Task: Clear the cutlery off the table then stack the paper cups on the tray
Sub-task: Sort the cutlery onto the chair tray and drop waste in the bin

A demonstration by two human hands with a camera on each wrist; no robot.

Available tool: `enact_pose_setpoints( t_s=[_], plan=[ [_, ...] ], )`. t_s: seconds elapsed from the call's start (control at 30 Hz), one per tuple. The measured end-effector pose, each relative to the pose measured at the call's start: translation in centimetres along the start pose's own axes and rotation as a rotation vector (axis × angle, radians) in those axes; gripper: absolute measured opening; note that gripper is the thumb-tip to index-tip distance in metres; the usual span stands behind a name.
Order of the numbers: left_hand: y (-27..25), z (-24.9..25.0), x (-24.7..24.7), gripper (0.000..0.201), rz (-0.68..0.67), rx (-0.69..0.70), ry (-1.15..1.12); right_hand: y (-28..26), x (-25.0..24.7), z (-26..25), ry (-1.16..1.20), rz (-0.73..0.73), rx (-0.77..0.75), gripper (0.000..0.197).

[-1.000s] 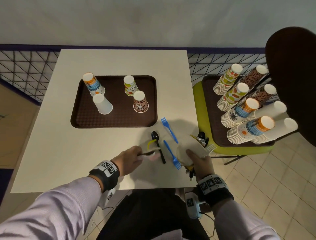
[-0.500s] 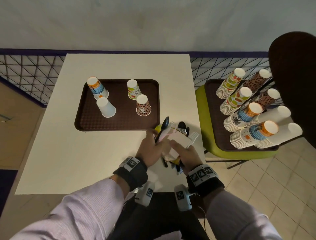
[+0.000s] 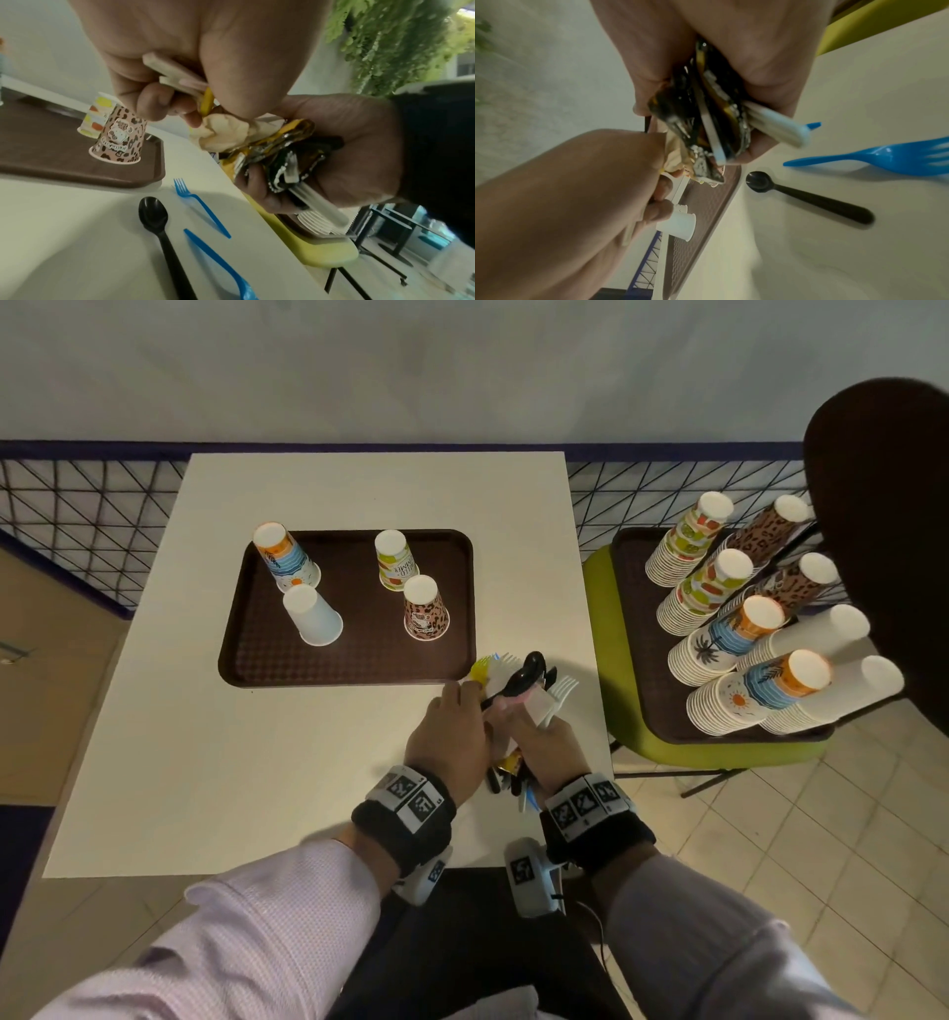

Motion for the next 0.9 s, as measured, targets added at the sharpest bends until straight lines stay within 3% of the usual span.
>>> enact_pose_setpoints(
  t_s=[0.1, 0.17, 0.37, 0.67, 0.9],
  plan=[
    [-0.2, -0.1, -0.2, 0.032, 0.01, 0.074, 0.058, -0.3, -0.2, 0.0, 0.038, 0.002, 0.024, 0.042],
    [-0.4, -0.1, -0.3, 0.029, 0.037, 0.13, 0.031, -0.5, -0.4, 0.1, 0.087, -0.001, 0.049, 0.031],
    [-0.7, 0.2, 0.0, 0.056, 0.041, 0.168, -0.092, -0.9, -0.7, -0.2, 0.172, -0.021, 0.087, 0.017],
    [-1.1, 2.1, -0.1, 0.025, 0.069, 0.217, -0.085, -1.5, -0.6, -0.5, 0.214, -0.049, 0.126, 0.043],
    [-1.1, 2.3, 0.1, 0.045, 0.04, 0.306, 0.015, -0.9, -0.4, -0.5, 0.358, -0.033, 0.144, 0.033]
  ],
)
Point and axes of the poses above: each hand's wrist, its own y-axis towards the middle knuckle, its own x-axis out of the palm, z = x × y, the point moved 3 cm from there along y, towards the middle knuckle, and after that the axes turned 9 degrees about x, right-handed, at the moved point
